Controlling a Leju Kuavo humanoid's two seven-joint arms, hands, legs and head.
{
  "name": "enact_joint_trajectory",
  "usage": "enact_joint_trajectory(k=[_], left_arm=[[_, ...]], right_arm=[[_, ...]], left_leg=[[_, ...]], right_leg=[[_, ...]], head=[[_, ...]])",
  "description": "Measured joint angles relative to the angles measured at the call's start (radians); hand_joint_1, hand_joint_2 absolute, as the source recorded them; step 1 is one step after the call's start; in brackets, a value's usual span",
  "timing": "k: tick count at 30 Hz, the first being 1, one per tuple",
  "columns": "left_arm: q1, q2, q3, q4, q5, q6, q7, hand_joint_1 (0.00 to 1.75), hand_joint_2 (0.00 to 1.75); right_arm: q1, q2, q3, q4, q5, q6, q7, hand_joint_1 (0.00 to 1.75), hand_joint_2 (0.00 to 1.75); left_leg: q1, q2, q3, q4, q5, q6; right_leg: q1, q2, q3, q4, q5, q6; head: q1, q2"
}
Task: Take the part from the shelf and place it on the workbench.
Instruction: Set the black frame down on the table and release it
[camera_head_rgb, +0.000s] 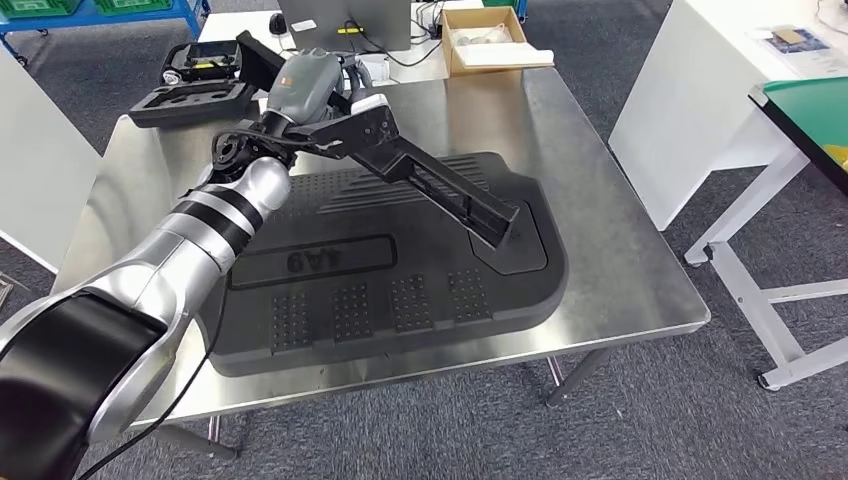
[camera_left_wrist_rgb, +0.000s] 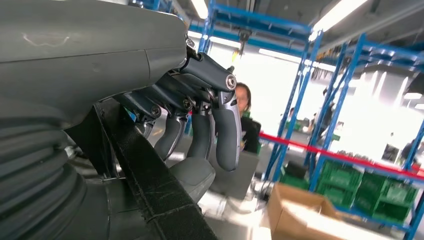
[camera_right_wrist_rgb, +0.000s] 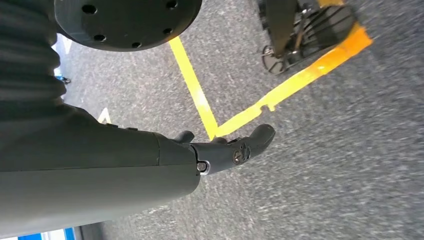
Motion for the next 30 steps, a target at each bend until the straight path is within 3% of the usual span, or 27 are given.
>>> enact_joint_trajectory(k=[1, 2, 4, 6, 7, 10, 11, 12, 13, 15, 17, 19, 22, 30], left_arm=[[-0.004, 0.0, 0.0, 0.0, 0.0, 0.0, 0.0, 1.75, 1.75], [-0.007, 0.0, 0.0, 0.0, 0.0, -0.001, 0.0, 1.75, 1.75], [-0.014, -0.003, 0.0, -0.003, 0.0, -0.002, 0.0, 1.75, 1.75], [-0.028, -0.004, 0.0, -0.005, 0.0, -0.001, 0.001, 1.75, 1.75], [-0.036, -0.005, 0.0, -0.006, 0.0, -0.001, 0.001, 1.75, 1.75], [-0.038, -0.007, 0.0, -0.006, 0.0, 0.0, 0.002, 1.75, 1.75], [-0.031, -0.007, 0.0, -0.006, 0.0, 0.0, 0.002, 1.75, 1.75], [-0.023, -0.007, 0.0, -0.006, 0.0, 0.001, 0.004, 1.75, 1.75], [-0.016, -0.007, 0.0, -0.005, 0.0, 0.002, 0.005, 1.75, 1.75], [-0.011, -0.007, 0.0, -0.005, 0.001, 0.005, 0.009, 1.75, 1.75], [-0.012, -0.007, 0.0, -0.004, 0.004, 0.005, 0.013, 1.75, 1.75], [-0.013, -0.007, 0.0, -0.003, 0.007, 0.004, 0.024, 1.75, 1.75], [-0.017, -0.01, 0.001, 0.004, 0.008, 0.004, 0.062, 1.75, 1.75], [-0.025, -0.025, 0.014, 0.063, 0.02, -0.049, 0.134, 1.75, 1.75]], right_arm=[[-0.001, 0.0, 0.0, 0.0, 0.0, 0.0, 0.0, 0.0, 1.75], [-0.002, 0.0, 0.0, 0.0, 0.0, 0.0, 0.0, 0.0, 1.75], [-0.007, 0.0, 0.0, 0.0, 0.0, 0.001, 0.0, 0.0, 1.75], [-0.011, 0.0, 0.0, 0.0, 0.0, 0.001, 0.001, 0.0, 1.75], [-0.012, 0.0, 0.001, 0.0, 0.0, 0.001, 0.001, 0.0, 1.75], [-0.013, 0.001, 0.001, 0.0, 0.0, 0.001, 0.001, 0.0, 1.75], [-0.013, 0.002, 0.002, 0.0, 0.0, 0.001, 0.001, 0.0, 1.75], [-0.012, 0.002, 0.002, 0.0, 0.0, 0.001, 0.001, 0.0, 1.75], [-0.011, 0.002, 0.002, 0.0, 0.0, 0.001, 0.001, 0.0, 1.75], [-0.01, 0.001, 0.002, 0.0, 0.0, 0.001, 0.001, 0.0, 1.75], [-0.011, -0.001, 0.002, 0.0, 0.0, 0.001, 0.001, 0.0, 1.75], [-0.013, 0.0, 0.002, 0.0, -0.002, 0.001, 0.001, 0.0, 1.75], [-0.015, 0.002, 0.002, 0.0, -0.007, 0.001, 0.003, 0.0, 1.75], [-0.014, 0.004, 0.007, 0.0, -0.013, 0.002, 0.007, 0.0, 1.75]], left_leg=[[-0.001, 0.0, 0.014, -0.048, 0.039, 0.005], [-0.004, 0.0, 0.023, -0.076, 0.06, 0.012], [-0.006, -0.003, 0.035, -0.082, 0.054, 0.027], [-0.003, -0.005, 0.045, -0.084, 0.048, 0.039], [-0.001, -0.007, 0.05, -0.084, 0.045, 0.044], [0.0, -0.014, 0.059, -0.084, 0.033, 0.049], [0.0, -0.016, 0.065, -0.084, 0.027, 0.049], [-0.001, -0.018, 0.072, -0.084, 0.021, 0.048], [-0.001, -0.02, 0.081, -0.084, 0.015, 0.046], [-0.002, -0.023, 0.095, -0.084, 0.003, 0.041], [-0.005, -0.026, 0.103, -0.084, -0.009, 0.032], [-0.008, -0.025, 0.105, -0.081, -0.017, 0.031], [-0.008, -0.016, 0.107, -0.08, -0.019, 0.039], [-0.008, -0.007, 0.115, -0.092, -0.024, 0.03]], right_leg=[[0.002, 0.0, 0.006, 0.002, -0.009, 0.005], [0.005, 0.001, 0.01, 0.006, -0.016, 0.012], [0.007, 0.0, 0.015, 0.012, -0.026, 0.024], [0.006, -0.002, -0.004, 0.05, -0.038, 0.032], [0.004, -0.004, -0.035, 0.097, -0.05, 0.035], [0.0, -0.006, -0.171, 0.286, -0.107, 0.034], [0.0, -0.007, -0.201, 0.311, -0.115, 0.037], [0.0, -0.007, -0.212, 0.297, -0.104, 0.043], [0.0, -0.008, -0.206, 0.246, -0.072, 0.053], [0.004, -0.009, -0.166, 0.094, 0.026, 0.063], [0.012, -0.011, -0.133, 0.004, 0.083, 0.045], [0.012, -0.01, -0.121, -0.005, 0.096, 0.03], [0.012, -0.004, -0.123, -0.003, 0.103, 0.031], [0.014, 0.001, -0.124, 0.0, 0.096, 0.019]], head=[[0.0, 0.0], [0.0, 0.0], [-0.001, 0.0], [0.0, 0.0], [0.001, 0.0], [0.004, 0.0], [0.004, 0.0], [0.004, 0.0], [0.004, 0.0], [0.004, 0.0], [0.004, 0.0], [0.002, 0.0], [0.0, 0.0], [0.0, 0.0]])
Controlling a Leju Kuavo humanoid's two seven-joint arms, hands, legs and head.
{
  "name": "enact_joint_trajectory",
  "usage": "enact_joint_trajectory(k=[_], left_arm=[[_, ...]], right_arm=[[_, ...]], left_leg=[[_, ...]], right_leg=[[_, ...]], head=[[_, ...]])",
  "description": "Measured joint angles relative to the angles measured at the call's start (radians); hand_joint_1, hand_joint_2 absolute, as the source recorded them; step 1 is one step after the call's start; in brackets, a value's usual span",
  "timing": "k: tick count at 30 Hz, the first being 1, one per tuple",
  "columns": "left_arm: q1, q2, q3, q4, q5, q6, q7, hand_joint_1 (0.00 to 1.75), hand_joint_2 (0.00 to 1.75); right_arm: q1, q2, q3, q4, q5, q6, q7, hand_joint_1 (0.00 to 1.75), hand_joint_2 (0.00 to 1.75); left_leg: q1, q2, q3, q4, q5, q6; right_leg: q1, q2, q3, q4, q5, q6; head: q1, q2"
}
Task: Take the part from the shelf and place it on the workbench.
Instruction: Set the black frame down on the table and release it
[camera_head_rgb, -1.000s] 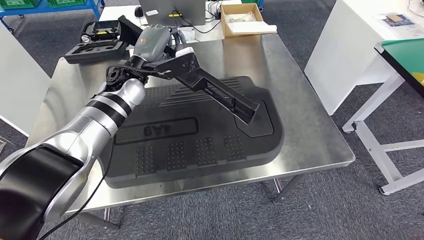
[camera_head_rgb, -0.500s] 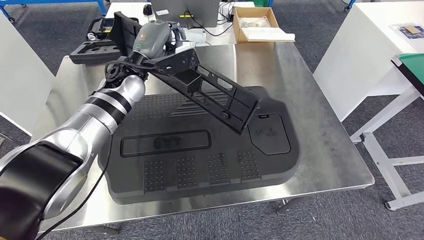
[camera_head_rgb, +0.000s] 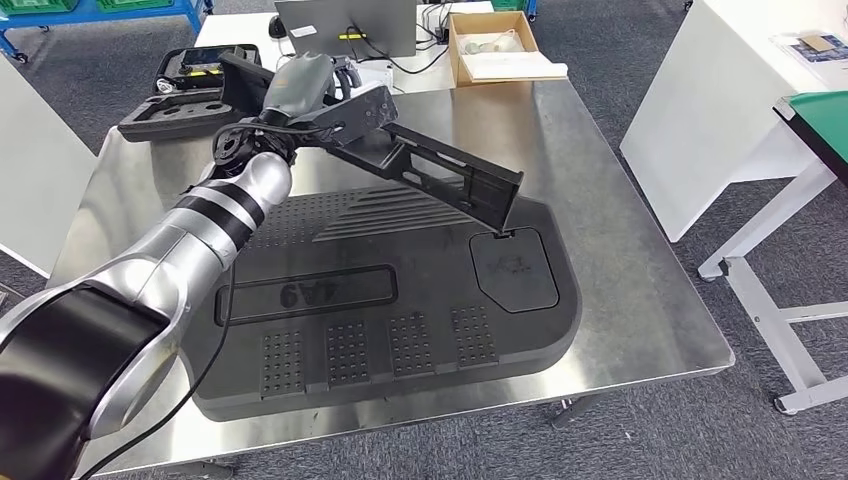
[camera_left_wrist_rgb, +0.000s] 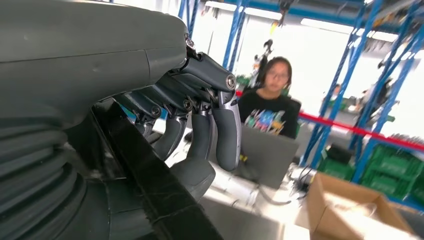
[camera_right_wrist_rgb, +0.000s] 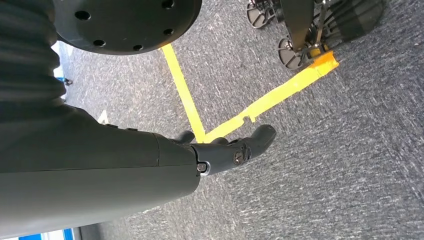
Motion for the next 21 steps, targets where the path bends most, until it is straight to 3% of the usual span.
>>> enact_joint_trajectory(k=[6, 21], left_arm=[[-0.026, -0.011, 0.004, 0.035, 0.0, -0.037, 0.02, 1.75, 1.75], [-0.037, -0.052, -0.001, 0.106, -0.03, -0.157, 0.07, 1.75, 1.75]], right_arm=[[0.0, 0.0, 0.003, 0.0, -0.002, 0.002, 0.002, 0.0, 1.75], [0.005, 0.016, 0.009, 0.0, -0.011, 0.013, 0.01, 0.0, 1.75]], left_leg=[[-0.001, 0.0, 0.001, 0.0, 0.004, -0.006], [-0.006, 0.0, 0.005, 0.001, 0.003, -0.004]], right_leg=[[-0.001, 0.0, 0.002, 0.0, 0.002, -0.003], [-0.007, 0.0, 0.006, 0.0, 0.002, -0.003]], head=[[0.0, 0.0], [0.0, 0.0]])
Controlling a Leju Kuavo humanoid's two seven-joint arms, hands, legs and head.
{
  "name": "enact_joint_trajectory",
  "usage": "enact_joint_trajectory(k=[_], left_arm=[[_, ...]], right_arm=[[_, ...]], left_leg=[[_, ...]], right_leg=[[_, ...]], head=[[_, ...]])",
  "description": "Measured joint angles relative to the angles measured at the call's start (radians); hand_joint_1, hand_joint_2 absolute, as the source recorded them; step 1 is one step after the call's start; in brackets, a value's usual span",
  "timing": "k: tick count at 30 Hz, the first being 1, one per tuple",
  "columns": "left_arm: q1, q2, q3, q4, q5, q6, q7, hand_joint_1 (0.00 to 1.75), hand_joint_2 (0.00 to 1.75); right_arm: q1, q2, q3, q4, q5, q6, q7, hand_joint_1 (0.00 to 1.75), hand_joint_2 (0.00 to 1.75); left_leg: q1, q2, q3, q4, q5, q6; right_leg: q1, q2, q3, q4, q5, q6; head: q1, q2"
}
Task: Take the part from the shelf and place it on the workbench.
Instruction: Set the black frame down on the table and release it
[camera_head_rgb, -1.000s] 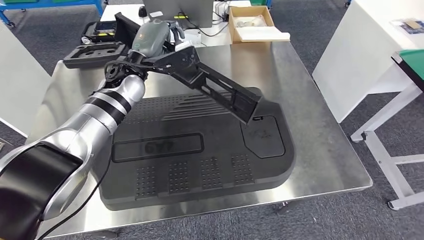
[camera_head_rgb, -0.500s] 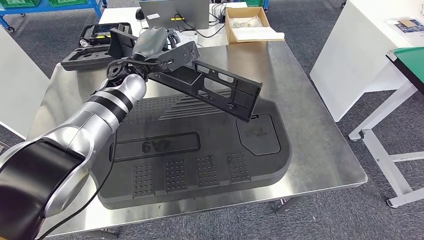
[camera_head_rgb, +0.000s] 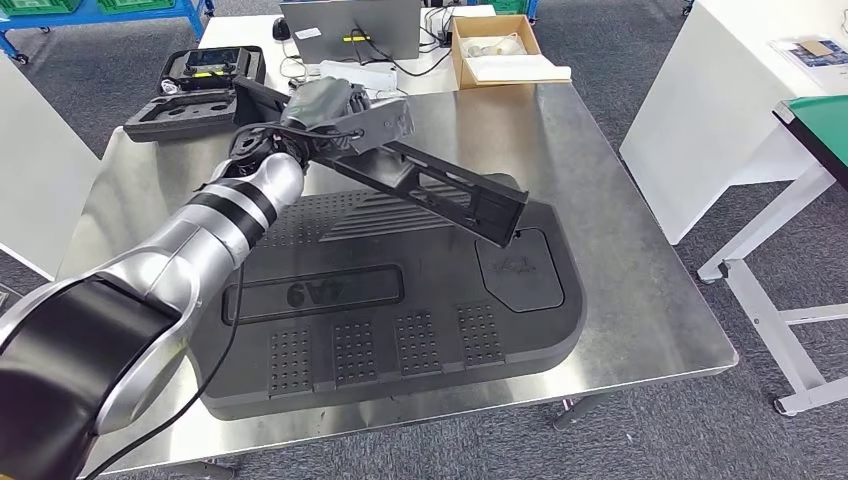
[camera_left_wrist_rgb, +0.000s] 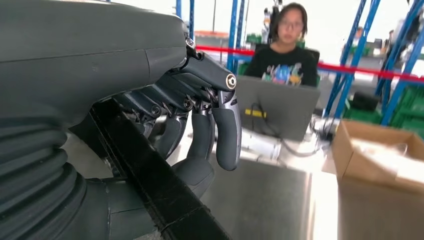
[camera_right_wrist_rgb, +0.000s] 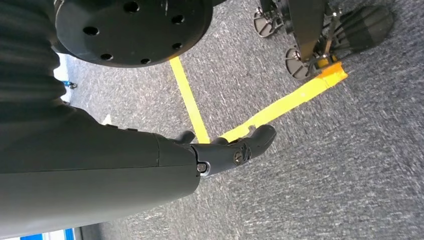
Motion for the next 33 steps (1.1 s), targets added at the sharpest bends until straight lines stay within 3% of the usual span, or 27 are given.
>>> enact_joint_trajectory(k=[27, 33], left_arm=[[-0.043, -0.046, -0.066, 0.08, -0.051, -0.396, 0.126, 1.75, 1.75], [-0.054, -0.046, -0.068, 0.084, -0.04, -0.432, 0.122, 1.75, 1.75]], right_arm=[[0.012, 0.03, 0.0, 0.0, -0.034, 0.01, 0.035, 0.0, 1.75], [0.012, 0.03, 0.0, 0.0, -0.04, 0.01, 0.025, 0.0, 1.75]], left_leg=[[-0.001, 0.0, 0.007, 0.0, -0.002, 0.002], [-0.001, 0.0, 0.009, 0.0, -0.002, 0.002]], right_leg=[[0.0, 0.0, 0.008, 0.0, -0.001, 0.0], [0.0, 0.0, 0.009, 0.0, -0.001, 0.0]], head=[[0.0, 0.0], [0.0, 0.0]])
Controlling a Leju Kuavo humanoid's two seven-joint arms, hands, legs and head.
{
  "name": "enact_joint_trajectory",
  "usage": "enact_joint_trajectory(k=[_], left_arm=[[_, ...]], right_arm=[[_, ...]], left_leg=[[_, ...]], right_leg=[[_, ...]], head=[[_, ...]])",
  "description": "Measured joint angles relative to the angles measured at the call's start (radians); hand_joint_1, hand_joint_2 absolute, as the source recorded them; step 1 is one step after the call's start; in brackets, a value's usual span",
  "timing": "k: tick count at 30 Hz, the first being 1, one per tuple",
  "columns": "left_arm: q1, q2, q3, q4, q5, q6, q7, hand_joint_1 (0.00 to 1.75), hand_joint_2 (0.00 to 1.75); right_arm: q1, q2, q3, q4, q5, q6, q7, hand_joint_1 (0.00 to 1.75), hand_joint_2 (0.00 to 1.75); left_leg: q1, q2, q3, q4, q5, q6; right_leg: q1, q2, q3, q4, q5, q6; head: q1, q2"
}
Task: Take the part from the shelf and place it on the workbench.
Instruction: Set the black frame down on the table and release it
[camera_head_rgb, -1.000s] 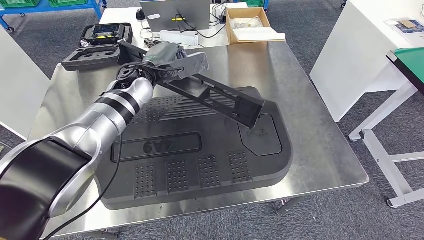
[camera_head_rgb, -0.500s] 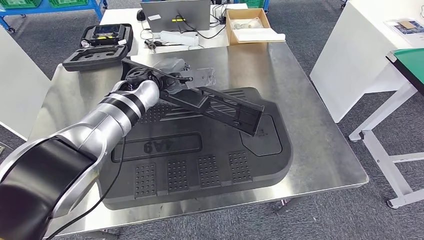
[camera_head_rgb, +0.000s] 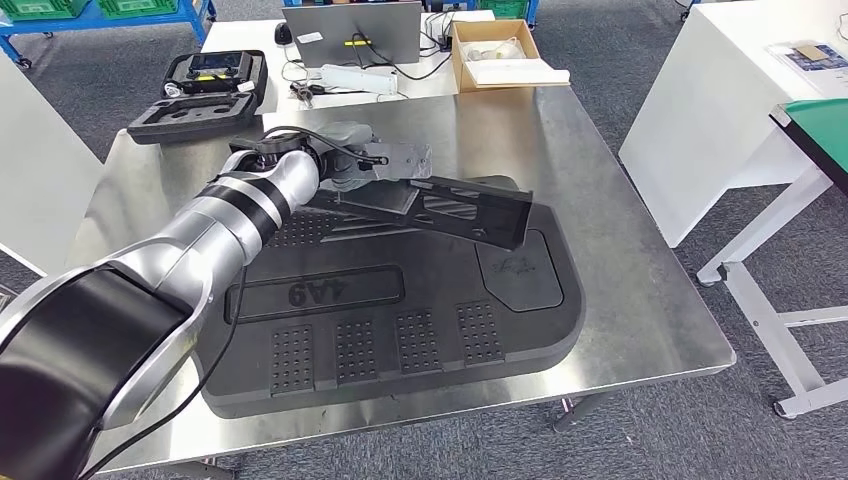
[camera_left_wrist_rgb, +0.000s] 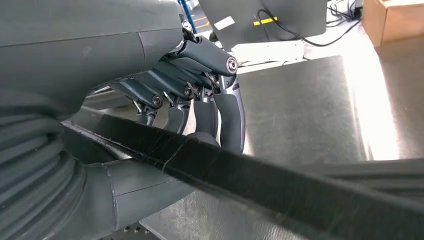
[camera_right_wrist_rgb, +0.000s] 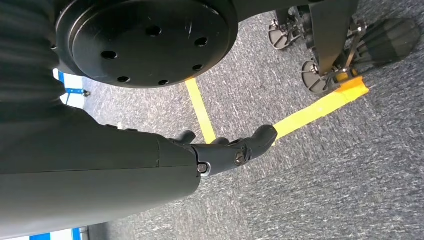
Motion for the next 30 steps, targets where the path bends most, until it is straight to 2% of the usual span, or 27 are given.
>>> enact_joint_trajectory(k=[6, 10, 17, 21, 25, 30], left_arm=[[-0.004, 0.0, 0.0, 0.0, 0.013, 0.001, -0.015, 1.75, 1.75], [-0.005, 0.001, 0.0, 0.0, 0.018, 0.015, -0.03, 0.0, 1.75], [-0.011, 0.004, 0.0, 0.0, 0.025, 0.041, -0.045, 0.0, 1.75], [-0.017, 0.006, 0.0, 0.0, 0.008, 0.024, -0.045, 0.0, 1.75], [-0.033, 0.006, -0.006, 0.0, -0.01, -0.039, -0.05, 0.0, 1.75], [-0.047, 0.006, -0.038, 0.002, -0.035, -0.174, -0.069, 0.0, 1.75]], right_arm=[[0.0, -0.002, 0.0, 0.0, -0.002, 0.0, -0.009, 0.0, 1.75], [0.0, -0.002, 0.0, 0.0, -0.002, 0.0, -0.01, 0.0, 0.0], [0.0, -0.004, 0.0, 0.0, -0.006, 0.0, -0.012, 0.0, 0.0], [0.0, -0.005, 0.0, 0.0, -0.009, 0.0, -0.012, 0.0, 0.0], [0.0, -0.006, 0.0, 0.0, -0.015, 0.0, -0.014, 0.0, 0.0], [0.003, -0.01, 0.0, 0.0, -0.022, -0.001, -0.016, 0.0, 0.0]], left_leg=[[0.0, 0.0, 0.0, 0.0, 0.0, 0.0], [0.0, 0.0, 0.0, 0.0, 0.0, 0.0], [0.0, 0.0, 0.0, 0.0, 0.0, 0.0], [0.0, 0.0, 0.0, 0.0, 0.0, 0.0], [0.0, 0.0, 0.0, 0.0, 0.0, 0.0], [0.0, 0.0, 0.0, 0.0, 0.0, 0.0]], right_leg=[[0.0, 0.0, 0.001, 0.0, 0.0, 0.0], [0.0, 0.0, 0.001, 0.0, 0.0, 0.0], [0.0, 0.0, 0.001, 0.0, 0.0, 0.0], [0.0, 0.0, 0.001, 0.0, 0.0, 0.0], [0.0, 0.0, 0.001, 0.0, 0.0, 0.0], [0.0, 0.0, 0.0, 0.0, 0.0, 0.0]], head=[[0.0, 0.0], [0.0, 0.0], [0.0, 0.0], [0.0, 0.0], [0.0, 0.0], [0.0, 0.0]])
